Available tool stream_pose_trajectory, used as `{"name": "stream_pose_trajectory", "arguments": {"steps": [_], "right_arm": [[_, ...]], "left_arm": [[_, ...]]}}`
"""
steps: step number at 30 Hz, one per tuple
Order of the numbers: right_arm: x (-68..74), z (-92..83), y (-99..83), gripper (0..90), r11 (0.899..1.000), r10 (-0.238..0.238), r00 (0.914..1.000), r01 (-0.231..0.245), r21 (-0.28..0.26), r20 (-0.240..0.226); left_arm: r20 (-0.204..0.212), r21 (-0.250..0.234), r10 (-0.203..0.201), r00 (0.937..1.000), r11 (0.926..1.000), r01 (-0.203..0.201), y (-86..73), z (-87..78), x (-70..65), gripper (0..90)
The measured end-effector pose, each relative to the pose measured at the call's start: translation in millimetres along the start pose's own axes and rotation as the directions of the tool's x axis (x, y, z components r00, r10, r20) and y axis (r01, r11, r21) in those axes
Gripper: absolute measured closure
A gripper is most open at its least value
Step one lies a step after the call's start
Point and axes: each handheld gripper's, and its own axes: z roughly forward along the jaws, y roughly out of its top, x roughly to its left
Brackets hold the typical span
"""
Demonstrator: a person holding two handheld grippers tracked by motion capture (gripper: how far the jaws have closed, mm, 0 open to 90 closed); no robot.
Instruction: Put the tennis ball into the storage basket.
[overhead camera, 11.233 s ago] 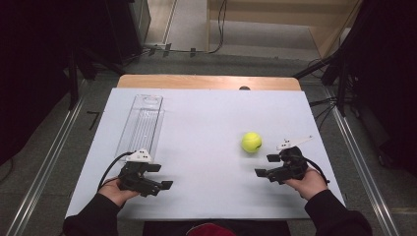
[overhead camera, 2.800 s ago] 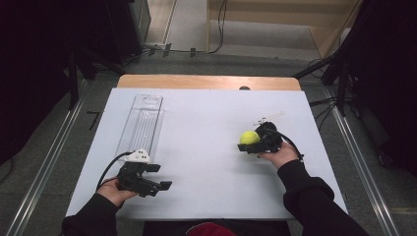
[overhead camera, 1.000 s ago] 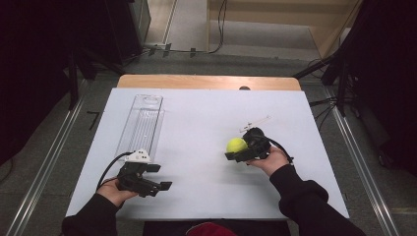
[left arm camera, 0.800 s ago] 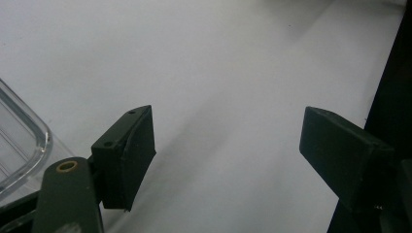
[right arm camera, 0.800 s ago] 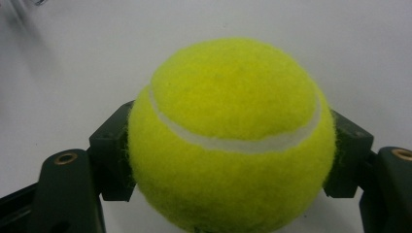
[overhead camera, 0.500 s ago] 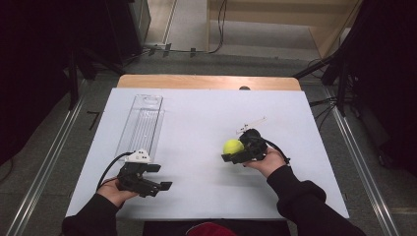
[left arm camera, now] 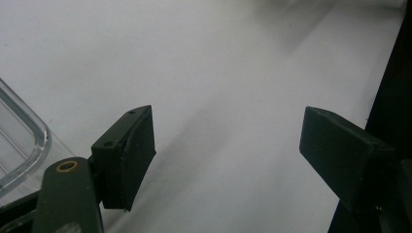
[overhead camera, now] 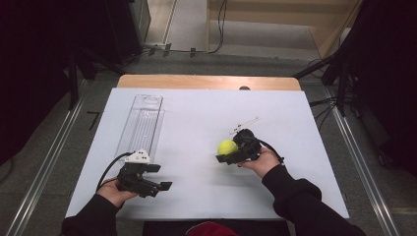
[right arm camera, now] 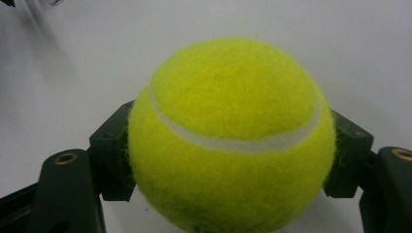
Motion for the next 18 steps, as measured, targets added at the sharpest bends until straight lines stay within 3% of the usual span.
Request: {"name": "stream_pose_trajectory", "arguments": {"steps": [18], "right_arm": [[13.7, 5.3, 16.9, 22.8, 1.0, -0.025, 0.9994, 0.025, -0.012, -0.024]], "left_arm": [[-0.003, 0.0, 0.003, 1.0, 1.0, -0.003, -0.6, -0.8, -0.4, 21.6]]}}
